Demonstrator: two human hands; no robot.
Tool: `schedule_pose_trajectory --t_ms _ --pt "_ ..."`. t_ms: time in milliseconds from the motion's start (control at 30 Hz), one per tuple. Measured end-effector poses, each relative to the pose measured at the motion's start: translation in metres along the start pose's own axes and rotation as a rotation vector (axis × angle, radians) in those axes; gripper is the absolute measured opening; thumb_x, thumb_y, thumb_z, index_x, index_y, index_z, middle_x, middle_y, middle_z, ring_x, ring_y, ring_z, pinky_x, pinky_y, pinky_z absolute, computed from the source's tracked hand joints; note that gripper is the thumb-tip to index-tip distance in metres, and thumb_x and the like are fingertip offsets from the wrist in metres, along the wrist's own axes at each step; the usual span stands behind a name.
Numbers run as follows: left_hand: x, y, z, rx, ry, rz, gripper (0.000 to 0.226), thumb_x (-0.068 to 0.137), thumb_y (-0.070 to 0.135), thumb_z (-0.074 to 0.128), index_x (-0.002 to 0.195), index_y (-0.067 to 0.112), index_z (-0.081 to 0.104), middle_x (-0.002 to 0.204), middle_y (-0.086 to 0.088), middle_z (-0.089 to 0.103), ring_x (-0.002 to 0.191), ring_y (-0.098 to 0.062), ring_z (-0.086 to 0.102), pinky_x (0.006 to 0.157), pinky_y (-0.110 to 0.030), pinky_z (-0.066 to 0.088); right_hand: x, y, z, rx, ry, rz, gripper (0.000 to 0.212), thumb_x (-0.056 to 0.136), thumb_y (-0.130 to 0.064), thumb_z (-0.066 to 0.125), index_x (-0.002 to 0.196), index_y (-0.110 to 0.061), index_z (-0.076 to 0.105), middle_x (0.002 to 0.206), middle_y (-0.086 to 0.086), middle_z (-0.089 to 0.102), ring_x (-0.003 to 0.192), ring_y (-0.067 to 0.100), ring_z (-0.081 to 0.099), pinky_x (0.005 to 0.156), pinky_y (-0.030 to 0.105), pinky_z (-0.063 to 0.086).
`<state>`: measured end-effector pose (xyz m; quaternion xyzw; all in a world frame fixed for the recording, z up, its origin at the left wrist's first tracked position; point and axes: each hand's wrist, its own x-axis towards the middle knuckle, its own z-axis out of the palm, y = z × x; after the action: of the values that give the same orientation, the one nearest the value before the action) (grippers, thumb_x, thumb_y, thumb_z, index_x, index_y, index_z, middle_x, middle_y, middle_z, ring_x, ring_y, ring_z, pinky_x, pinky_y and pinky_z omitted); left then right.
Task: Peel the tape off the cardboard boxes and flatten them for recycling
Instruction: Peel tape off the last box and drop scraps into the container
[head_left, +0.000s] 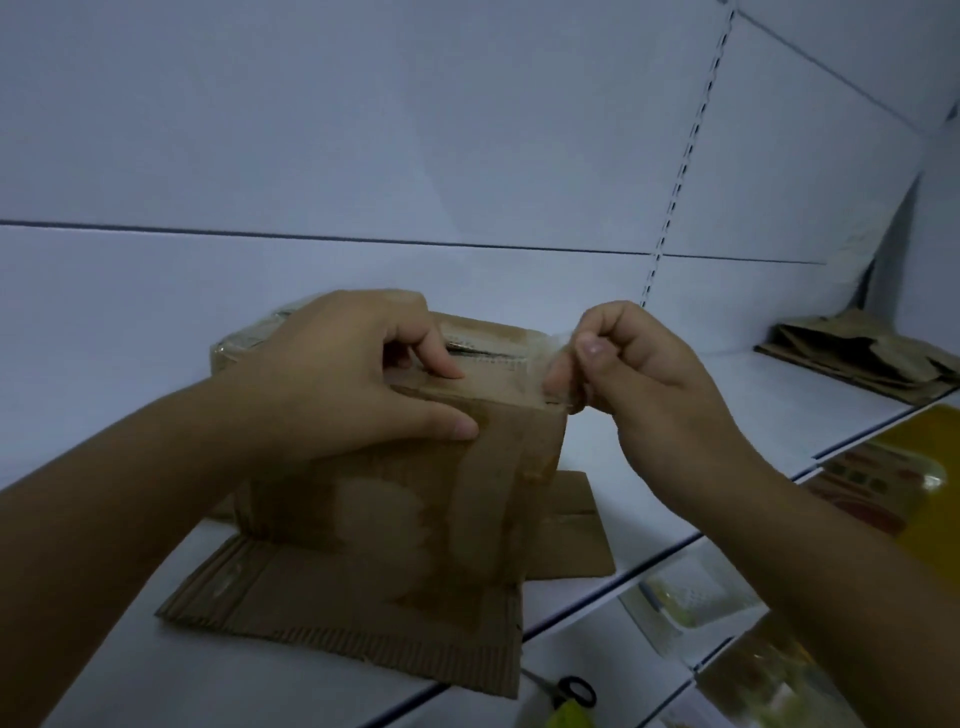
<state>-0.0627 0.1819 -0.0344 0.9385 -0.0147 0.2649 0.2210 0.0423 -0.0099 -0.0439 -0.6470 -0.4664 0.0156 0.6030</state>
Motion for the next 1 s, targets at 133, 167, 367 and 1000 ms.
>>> schedule_pose_trajectory --t_ms 133,167,367,1000 --pt "-0.003 0.0 0.003 -0.029 0.098 0.066 0.042 0.068 0.071 0.052 0.07 0.032 0.068 0.078 0.012 0.059 0.075 -0.009 0.057 0.061 -0.016 0.04 0.015 -0.016 -0.003 0.072 -0.069 0.21 0.022 0.097 -0.003 0.042 0.079 -0.008 0.053 0.058 -0.003 0.065 0.052 0.006 0.054 0.052 0.018 0.047" --pt "-0.004 0.002 0.003 -0.048 0.131 0.058 0.042 0.076 0.064 0.046 0.069 0.031 0.071 0.076 0.009 0.06 0.074 -0.011 0.057 0.061 -0.017 0.041 0.016 -0.019 -0.002 0.084 -0.089 0.242 0.022 0.097 -0.004 0.043 0.078 -0.008 0.054 0.059 -0.003 0.065 0.052 0.008 0.053 0.051 0.018 0.047" --pt "-0.022 0.034 0.0 0.093 0.225 -0.095 0.051 0.075 0.069 0.039 0.073 0.029 0.07 0.074 0.01 0.065 0.08 -0.005 0.057 0.072 -0.037 0.046 0.012 -0.035 -0.001 0.152 -0.178 0.328 0.02 0.097 -0.009 0.045 0.08 -0.007 0.056 0.065 0.004 0.068 0.051 0.008 0.055 0.051 0.018 0.049" --pt "-0.038 0.076 0.014 0.327 -0.093 -0.304 0.084 0.056 0.077 0.031 0.137 0.053 0.033 0.14 0.039 0.029 0.135 0.013 0.015 0.117 -0.046 0.003 0.031 -0.006 -0.026 0.062 -0.069 0.199 0.019 0.098 -0.009 0.042 0.085 -0.012 0.054 0.059 0.001 0.068 0.047 0.01 0.058 0.044 0.021 0.039"
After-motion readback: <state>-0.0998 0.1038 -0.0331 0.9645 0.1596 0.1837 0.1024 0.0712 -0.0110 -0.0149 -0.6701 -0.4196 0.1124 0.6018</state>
